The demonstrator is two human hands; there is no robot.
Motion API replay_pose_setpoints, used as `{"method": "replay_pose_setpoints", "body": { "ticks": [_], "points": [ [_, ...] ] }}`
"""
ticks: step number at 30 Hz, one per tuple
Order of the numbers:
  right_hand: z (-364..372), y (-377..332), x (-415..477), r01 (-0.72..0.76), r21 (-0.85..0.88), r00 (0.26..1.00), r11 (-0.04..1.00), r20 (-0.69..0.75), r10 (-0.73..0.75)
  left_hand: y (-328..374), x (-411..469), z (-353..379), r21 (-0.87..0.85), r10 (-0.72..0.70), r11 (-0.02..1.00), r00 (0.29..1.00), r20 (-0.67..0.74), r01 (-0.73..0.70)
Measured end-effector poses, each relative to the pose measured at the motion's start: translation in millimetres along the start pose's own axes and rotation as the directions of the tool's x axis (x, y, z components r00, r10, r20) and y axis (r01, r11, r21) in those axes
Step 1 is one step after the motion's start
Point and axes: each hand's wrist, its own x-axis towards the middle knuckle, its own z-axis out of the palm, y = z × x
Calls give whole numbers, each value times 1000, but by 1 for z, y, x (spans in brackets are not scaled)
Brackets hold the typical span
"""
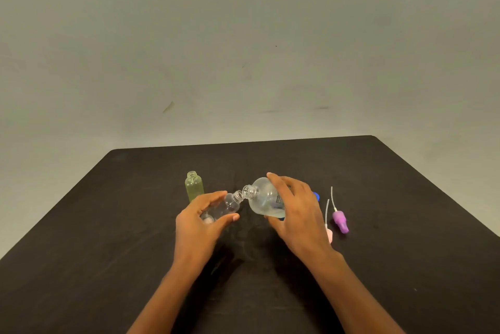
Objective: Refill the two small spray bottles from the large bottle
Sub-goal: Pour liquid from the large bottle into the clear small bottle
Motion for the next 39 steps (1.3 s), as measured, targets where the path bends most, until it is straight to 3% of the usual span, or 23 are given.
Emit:
{"method": "replay_pose_setpoints", "body": {
  "ticks": [8, 39],
  "points": [
    [0, 2, 0, 51, -121, 999, 991, -2, -51, -7, -1, 0, 66, 49, 997, 999, -13, -48],
    [-1, 2, 0, 43, -188, 997, 981, -51, -53, -2, -7, 5, 52, 60, 997, 998, -23, -59]
  ]
}}
